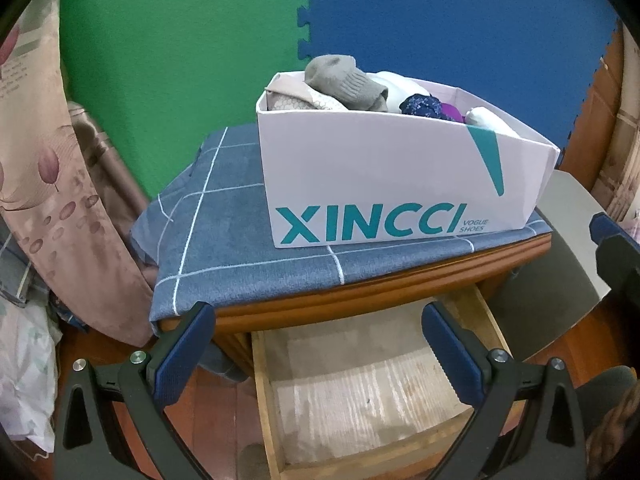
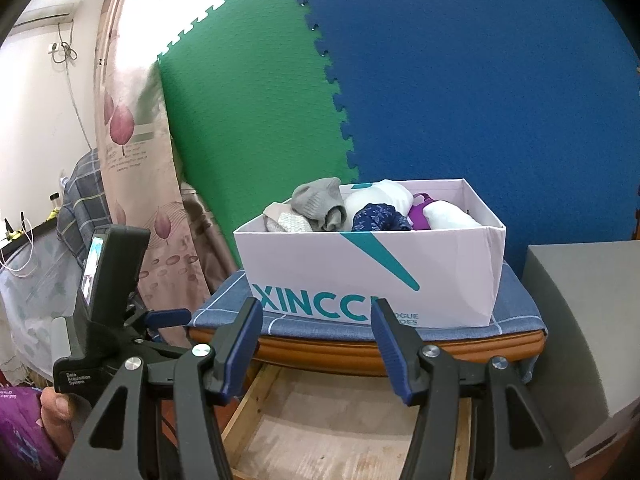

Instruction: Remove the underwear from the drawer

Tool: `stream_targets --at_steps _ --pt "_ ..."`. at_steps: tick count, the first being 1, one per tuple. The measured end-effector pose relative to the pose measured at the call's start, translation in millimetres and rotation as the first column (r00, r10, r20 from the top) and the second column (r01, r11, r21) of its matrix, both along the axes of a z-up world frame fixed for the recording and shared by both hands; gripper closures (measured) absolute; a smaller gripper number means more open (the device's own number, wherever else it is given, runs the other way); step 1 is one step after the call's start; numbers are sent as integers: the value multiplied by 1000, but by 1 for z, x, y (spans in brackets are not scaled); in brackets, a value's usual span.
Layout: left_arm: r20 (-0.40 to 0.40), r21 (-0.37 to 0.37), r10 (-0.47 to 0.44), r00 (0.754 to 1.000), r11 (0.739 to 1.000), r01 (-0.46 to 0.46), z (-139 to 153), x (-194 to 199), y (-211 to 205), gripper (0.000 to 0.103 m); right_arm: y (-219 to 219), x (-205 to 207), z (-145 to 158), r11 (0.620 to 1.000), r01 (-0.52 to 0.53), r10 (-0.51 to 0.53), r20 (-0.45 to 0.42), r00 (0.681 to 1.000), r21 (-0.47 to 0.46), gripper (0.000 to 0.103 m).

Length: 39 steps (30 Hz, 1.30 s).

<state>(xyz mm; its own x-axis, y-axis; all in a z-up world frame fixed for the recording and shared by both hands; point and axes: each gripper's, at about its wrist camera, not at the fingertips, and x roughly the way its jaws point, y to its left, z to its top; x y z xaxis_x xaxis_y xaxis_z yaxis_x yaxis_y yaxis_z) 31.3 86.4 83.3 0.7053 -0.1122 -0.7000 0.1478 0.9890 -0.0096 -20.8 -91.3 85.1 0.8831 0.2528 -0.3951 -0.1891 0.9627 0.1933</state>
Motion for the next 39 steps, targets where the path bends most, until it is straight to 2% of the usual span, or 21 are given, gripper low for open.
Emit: stream_targets --at_steps 5,11,17,24,31,35,39 --pt "8 10 -5 1000 1000 5 1 0 -3 0 0 0 0 1000 -4 4 -1 1000 -1 45" --pt "61 -32 -8 998 999 10 11 -8 2 0 0 -1 -1 1000 -8 8 3 1000 -4 45" --pt "54 -56 3 999 998 0 17 -6 8 1 0 -2 -2 1000 -10 10 3 1000 -9 45" --pt "58 40 3 998 999 -5 16 -8 -4 1 -1 -3 -1 1000 -19 19 1 1000 -13 45" --pt "11 -28 -9 1000 1000 9 14 -8 -2 0 -3 -5 0 1000 -21 21 0 1000 -7 45" --pt "16 -37 21 1000 999 -20 14 -9 -1 0 -5 -6 1 1000 -25 25 1 1000 -6 45" --pt "43 2 78 996 997 -79 11 -13 -2 1 -6 -7 2 1000 -27 27 -1 1000 -4 45"
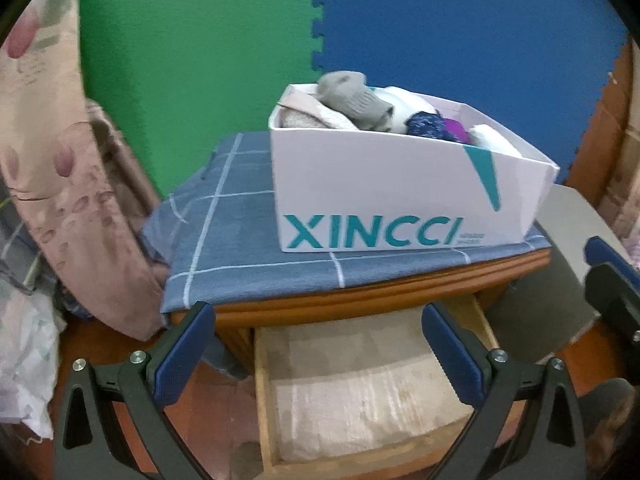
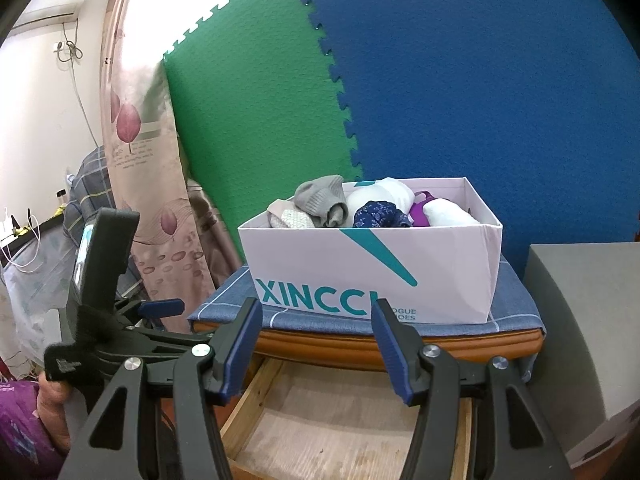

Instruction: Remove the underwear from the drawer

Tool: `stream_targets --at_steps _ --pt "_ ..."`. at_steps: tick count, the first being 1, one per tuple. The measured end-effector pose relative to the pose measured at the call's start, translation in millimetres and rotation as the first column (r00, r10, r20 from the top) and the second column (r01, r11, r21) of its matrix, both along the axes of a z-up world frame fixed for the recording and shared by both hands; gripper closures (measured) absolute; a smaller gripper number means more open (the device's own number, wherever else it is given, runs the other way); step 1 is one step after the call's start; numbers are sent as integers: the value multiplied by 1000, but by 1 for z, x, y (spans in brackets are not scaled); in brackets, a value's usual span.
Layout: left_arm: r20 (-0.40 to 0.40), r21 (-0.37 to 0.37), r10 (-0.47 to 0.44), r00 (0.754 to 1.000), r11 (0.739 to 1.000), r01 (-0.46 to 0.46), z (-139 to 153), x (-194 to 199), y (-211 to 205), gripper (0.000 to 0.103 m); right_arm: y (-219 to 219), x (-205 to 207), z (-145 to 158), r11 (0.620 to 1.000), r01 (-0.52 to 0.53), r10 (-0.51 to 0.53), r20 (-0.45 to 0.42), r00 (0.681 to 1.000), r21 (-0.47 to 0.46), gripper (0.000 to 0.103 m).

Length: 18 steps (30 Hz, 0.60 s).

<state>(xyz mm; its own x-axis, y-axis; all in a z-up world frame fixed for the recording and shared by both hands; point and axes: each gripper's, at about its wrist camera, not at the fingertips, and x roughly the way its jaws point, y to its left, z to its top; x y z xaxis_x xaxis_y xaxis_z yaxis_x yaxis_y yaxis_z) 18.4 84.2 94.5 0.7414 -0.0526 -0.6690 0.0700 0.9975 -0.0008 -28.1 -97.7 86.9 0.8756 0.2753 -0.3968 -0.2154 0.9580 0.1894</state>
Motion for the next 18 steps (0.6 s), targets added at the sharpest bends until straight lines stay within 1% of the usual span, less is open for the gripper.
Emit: stream_targets --at_steps 2,4,8,10,12,13,18 --pt "15 45 31 999 998 -31 -3 -2 -4 1 0 0 0 1000 -1 1 0 1000 0 45" --pt "10 47 30 1000 998 -30 -4 -3 -5 1 -2 -2 1 1000 1 -1 -1 1000 2 45" --pt "23 68 55 998 996 -56 -5 -5 -7 1 -5 -5 1 1000 5 -5 -1 1000 5 45" --pt "19 66 55 998 996 -56 -5 -5 -7 1 -6 -6 2 1000 6 -6 -2 1000 6 45" --pt "24 64 64 998 996 -65 -5 -6 -6 1 -7 -6 2 1000 10 -10 -3 1000 5 38" --pt "28 66 61 998 996 -63 -6 -6 -7 1 -8 -7 2 1000 11 -11 -1 1000 5 37" --pt "43 47 34 998 998 -36 -1 -12 -10 1 -10 -8 2 1000 13 -13 -4 1000 4 37"
